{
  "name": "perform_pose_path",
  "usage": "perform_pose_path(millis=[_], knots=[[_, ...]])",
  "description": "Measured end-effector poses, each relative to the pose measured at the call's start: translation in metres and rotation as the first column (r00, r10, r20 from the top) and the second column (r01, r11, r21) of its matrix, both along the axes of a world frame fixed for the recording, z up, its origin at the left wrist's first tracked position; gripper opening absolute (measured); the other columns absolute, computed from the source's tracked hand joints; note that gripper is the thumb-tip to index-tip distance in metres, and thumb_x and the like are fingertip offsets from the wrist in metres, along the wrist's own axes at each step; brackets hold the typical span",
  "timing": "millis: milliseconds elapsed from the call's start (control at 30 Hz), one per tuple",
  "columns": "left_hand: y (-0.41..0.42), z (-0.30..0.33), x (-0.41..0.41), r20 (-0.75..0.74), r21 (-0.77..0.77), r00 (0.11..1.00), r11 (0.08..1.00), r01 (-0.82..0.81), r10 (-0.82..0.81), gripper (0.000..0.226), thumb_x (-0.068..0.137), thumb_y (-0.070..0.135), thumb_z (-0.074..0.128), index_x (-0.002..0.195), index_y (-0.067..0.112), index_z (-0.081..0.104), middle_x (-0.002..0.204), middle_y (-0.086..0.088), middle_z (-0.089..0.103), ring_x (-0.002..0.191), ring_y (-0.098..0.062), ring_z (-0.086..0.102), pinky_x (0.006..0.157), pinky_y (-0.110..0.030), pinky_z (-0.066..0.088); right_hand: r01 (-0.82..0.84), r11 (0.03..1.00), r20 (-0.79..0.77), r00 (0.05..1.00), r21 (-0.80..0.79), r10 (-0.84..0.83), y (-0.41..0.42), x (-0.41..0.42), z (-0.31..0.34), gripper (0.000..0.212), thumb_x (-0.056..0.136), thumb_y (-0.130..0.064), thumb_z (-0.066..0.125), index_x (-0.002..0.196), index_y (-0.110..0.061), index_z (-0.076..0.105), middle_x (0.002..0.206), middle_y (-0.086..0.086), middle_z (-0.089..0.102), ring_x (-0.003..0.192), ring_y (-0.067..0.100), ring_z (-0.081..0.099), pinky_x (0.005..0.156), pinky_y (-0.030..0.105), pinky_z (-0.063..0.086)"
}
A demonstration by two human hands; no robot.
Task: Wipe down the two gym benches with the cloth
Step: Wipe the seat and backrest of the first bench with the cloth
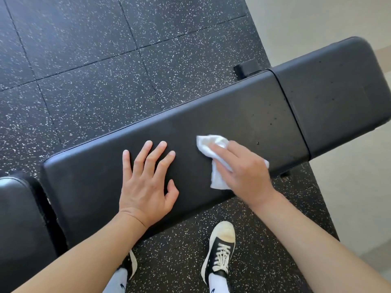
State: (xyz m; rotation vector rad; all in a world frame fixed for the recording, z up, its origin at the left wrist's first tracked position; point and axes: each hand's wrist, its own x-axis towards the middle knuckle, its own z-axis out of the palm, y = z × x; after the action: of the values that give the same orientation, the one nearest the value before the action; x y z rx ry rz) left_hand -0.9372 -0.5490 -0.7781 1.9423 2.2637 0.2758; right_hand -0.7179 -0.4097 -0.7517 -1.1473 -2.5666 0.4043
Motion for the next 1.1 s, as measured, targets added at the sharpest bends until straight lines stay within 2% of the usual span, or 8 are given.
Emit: perform_pose_path(millis=[133,333,533,700,800,933,1033,1100], knots=[[0.000,0.000,-0.001,0.009,0.002,1.000,1.000,-0.001,0.001,0.065,0.085,0.037,0.054,0.149,0.021,0.050,0.164,-0.005,0.040,0.157,-0.035,0.029,0.126,-0.070,0.010,0.155,0.986,0.003,0.988,0.064,-0.156,0.014,0.009,-0.008,0.030,0.095,-0.018,0.058,0.120,-0.026,0.073,0.081,-0.006,0.046,0.067,0.012,0.040,0.052,0.027,0.037],[0.001,0.001,0.001,0.004,-0.004,1.000,1.000,0.004,-0.004,0.066,0.085,0.036,0.054,0.149,0.020,0.050,0.164,-0.004,0.040,0.157,-0.035,0.029,0.125,-0.070,0.010,0.422,0.906,-0.002,0.907,-0.027,-0.422,0.048,-0.079,-0.003,0.029,0.089,-0.020,0.064,0.115,-0.028,0.074,0.094,0.001,0.062,0.073,0.023,0.058,0.055,0.029,0.030],[0.000,0.002,0.001,-0.009,-0.012,1.000,1.000,0.013,-0.014,0.066,0.085,0.038,0.052,0.148,0.018,0.050,0.163,-0.007,0.041,0.156,-0.036,0.029,0.125,-0.071,0.011,0.137,0.988,0.061,0.989,-0.077,-0.132,0.037,-0.128,0.006,0.024,0.098,-0.028,0.053,0.113,-0.023,0.071,0.100,0.001,0.061,0.086,0.023,0.061,0.062,0.035,0.044],[0.001,0.003,0.001,-0.007,-0.012,1.000,1.000,0.003,-0.003,0.066,0.085,0.038,0.051,0.149,0.019,0.050,0.164,-0.006,0.039,0.157,-0.035,0.028,0.126,-0.070,0.009,-0.100,0.995,0.006,0.995,0.006,0.100,-0.014,-0.042,0.000,0.034,0.092,-0.016,0.065,0.126,-0.018,0.071,0.090,0.004,0.063,0.071,0.026,0.057,0.060,0.041,0.050],[0.000,0.003,0.002,0.005,0.007,1.000,1.000,-0.005,0.005,0.064,0.086,0.037,0.050,0.147,0.019,0.052,0.163,-0.005,0.041,0.156,-0.035,0.029,0.126,-0.070,0.010,-0.113,0.993,0.026,0.993,0.039,0.112,-0.020,0.028,-0.004,0.033,0.095,-0.013,0.066,0.128,-0.017,0.070,0.086,-0.001,0.055,0.067,0.024,0.053,0.058,0.040,0.050],[-0.001,0.001,0.001,0.015,0.018,1.000,1.000,-0.003,0.003,0.063,0.086,0.037,0.051,0.147,0.020,0.053,0.163,-0.004,0.041,0.156,-0.034,0.029,0.126,-0.069,0.009,0.203,0.978,-0.013,0.979,0.042,-0.203,-0.001,0.056,-0.007,0.038,0.094,-0.014,0.064,0.128,-0.029,0.067,0.093,-0.008,0.049,0.075,0.017,0.052,0.065,0.028,0.046],[-0.001,0.001,0.000,0.024,0.012,1.000,1.000,-0.005,0.005,0.063,0.087,0.037,0.051,0.148,0.021,0.052,0.163,-0.003,0.040,0.157,-0.033,0.027,0.127,-0.068,0.006,0.558,0.830,0.026,0.829,0.023,-0.558,-0.003,0.003,-0.009,0.040,0.090,-0.016,0.055,0.122,-0.035,0.068,0.107,-0.011,0.062,0.085,0.013,0.056,0.066,0.027,0.046],[-0.001,0.000,0.000,0.033,0.009,0.999,1.000,-0.004,0.003,0.063,0.088,0.038,0.051,0.148,0.021,0.050,0.164,-0.002,0.039,0.157,-0.033,0.026,0.128,-0.067,0.004,0.518,0.855,0.048,0.854,0.020,-0.518,-0.017,-0.050,-0.009,0.041,0.090,-0.018,0.053,0.124,-0.035,0.068,0.115,-0.011,0.065,0.088,0.013,0.058,0.067,0.031,0.049]])
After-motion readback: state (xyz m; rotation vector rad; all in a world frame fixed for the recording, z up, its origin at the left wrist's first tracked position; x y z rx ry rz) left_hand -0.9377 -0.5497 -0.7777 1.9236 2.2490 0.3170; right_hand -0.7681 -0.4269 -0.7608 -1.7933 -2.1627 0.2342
